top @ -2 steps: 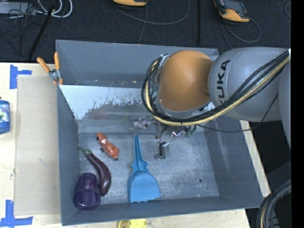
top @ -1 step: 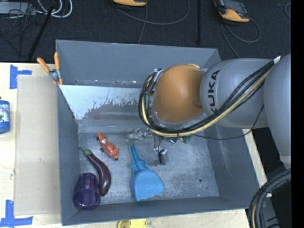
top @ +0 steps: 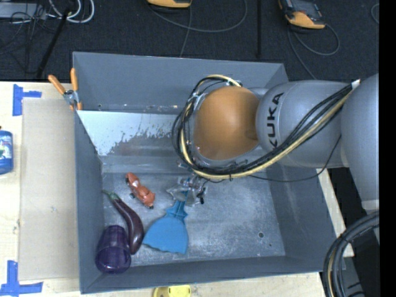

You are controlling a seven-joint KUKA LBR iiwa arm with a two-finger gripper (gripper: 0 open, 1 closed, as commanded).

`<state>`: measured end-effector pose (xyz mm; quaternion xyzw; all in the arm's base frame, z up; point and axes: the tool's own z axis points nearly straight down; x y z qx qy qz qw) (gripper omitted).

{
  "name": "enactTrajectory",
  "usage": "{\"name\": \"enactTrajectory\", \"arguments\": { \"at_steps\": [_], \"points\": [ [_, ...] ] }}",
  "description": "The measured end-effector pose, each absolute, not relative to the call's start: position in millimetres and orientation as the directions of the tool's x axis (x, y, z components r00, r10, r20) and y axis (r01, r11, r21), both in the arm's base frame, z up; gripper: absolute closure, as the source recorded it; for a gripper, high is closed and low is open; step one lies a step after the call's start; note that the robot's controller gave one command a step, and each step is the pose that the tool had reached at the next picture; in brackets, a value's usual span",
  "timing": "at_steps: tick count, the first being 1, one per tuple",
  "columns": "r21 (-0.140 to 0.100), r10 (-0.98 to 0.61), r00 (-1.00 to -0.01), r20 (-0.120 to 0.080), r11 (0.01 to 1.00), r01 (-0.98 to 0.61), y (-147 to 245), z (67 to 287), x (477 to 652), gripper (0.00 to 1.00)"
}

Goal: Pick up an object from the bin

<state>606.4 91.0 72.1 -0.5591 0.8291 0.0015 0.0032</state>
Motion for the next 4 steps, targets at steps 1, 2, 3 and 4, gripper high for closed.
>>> {"name": "enactTrajectory", "arguments": {
  "at_steps": [1,2,3,4],
  "points": [
    [-0.001,-0.927,-0.375,-0.007,0.375,-0.927,91,72,606.4,1.0],
    [0.002,-0.927,-0.375,-0.004,0.375,-0.927,91,76,605.0,1.0],
    [0.004,-0.926,-0.376,0.0,0.376,-0.926,91,92,604.1,1.0],
    [0.006,-0.926,-0.377,0.001,0.377,-0.926,91,108,603.9,1.0]
  ]
}}
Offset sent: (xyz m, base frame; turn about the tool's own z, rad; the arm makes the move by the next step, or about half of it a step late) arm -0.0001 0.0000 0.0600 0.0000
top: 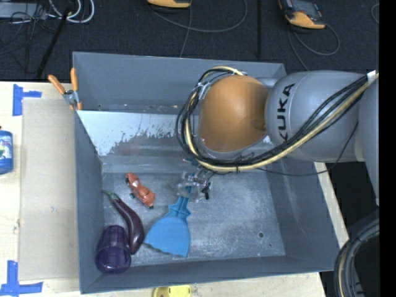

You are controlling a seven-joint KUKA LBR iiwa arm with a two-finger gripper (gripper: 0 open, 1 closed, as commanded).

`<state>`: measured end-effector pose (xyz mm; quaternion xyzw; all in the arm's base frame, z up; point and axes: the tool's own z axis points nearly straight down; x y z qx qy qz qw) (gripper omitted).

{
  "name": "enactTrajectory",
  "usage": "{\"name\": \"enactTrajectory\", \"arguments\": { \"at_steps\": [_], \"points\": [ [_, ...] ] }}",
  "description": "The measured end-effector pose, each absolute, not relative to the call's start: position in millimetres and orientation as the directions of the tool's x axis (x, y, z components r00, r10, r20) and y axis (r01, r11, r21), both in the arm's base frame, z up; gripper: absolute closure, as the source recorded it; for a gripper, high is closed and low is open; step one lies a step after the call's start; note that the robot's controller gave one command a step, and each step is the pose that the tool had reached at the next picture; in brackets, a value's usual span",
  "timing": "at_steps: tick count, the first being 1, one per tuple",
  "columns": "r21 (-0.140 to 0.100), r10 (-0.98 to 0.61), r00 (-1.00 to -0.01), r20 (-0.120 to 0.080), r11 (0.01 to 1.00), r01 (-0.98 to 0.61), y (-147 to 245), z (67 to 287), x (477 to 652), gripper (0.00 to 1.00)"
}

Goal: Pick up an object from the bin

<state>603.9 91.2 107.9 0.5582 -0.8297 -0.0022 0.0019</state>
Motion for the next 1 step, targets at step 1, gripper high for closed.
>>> {"name": "enactTrajectory", "arguments": {
  "at_steps": [1],
  "points": [
    [0.002,-0.926,-0.378,-0.001,0.378,-0.926,91.6,127.9,604.2,1.0]
  ]
}}
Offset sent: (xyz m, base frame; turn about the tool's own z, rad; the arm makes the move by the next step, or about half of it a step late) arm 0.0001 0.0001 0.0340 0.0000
